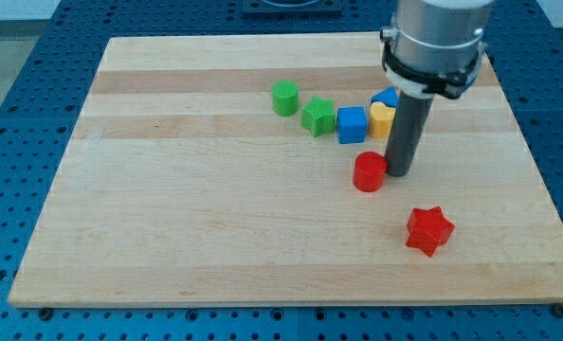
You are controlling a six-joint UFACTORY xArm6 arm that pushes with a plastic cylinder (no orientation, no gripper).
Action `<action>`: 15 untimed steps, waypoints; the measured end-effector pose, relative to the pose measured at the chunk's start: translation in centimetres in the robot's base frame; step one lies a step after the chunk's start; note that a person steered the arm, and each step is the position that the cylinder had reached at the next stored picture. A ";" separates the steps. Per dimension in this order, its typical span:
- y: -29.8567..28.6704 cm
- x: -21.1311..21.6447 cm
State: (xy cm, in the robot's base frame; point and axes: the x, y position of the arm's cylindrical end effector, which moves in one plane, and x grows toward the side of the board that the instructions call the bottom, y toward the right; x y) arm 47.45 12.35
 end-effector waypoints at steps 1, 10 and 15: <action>-0.4 2.2; -0.2 0.2; 5.2 8.5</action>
State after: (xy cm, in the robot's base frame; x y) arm 55.96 17.52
